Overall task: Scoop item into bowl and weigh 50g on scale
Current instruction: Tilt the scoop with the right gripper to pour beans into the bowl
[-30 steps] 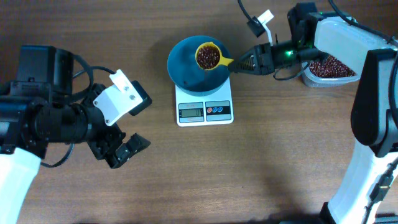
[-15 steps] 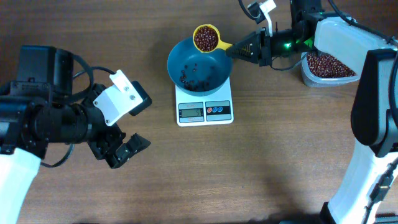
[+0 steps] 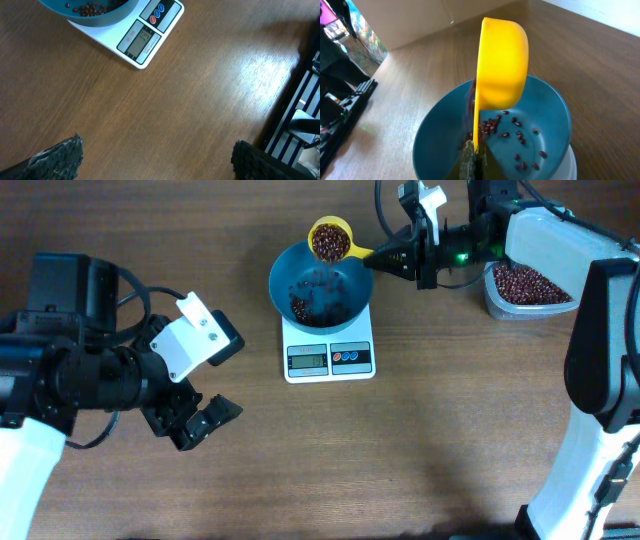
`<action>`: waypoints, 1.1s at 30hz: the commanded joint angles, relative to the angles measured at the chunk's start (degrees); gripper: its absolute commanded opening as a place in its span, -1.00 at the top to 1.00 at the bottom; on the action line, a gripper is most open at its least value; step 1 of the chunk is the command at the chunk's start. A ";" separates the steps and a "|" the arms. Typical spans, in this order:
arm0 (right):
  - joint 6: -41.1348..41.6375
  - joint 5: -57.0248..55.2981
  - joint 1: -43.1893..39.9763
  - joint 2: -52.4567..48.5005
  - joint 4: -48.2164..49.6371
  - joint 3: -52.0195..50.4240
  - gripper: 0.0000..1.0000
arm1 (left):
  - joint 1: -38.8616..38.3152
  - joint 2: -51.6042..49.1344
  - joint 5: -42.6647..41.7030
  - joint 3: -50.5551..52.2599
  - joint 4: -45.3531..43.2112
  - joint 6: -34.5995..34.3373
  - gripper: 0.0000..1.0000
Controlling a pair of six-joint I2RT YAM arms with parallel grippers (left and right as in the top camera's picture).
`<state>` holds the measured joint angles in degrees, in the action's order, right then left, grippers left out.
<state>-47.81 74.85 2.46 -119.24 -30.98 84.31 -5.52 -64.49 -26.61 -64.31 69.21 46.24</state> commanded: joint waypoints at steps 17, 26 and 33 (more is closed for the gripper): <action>-2.82 -1.20 0.04 -0.28 1.49 0.26 0.92 | 0.33 0.50 -1.01 -0.87 -0.09 -0.52 -0.97; -3.85 1.36 -0.13 -0.28 2.93 0.26 0.92 | 0.33 0.50 -1.01 -0.87 -0.09 -0.52 -0.97; -2.67 1.29 -0.22 -0.28 3.80 0.26 0.92 | 0.33 0.50 -1.01 -0.87 -0.09 -0.52 -0.97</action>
<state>-50.94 74.67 2.39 -119.24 -27.14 84.31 -5.52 -64.49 -26.61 -64.31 69.21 46.24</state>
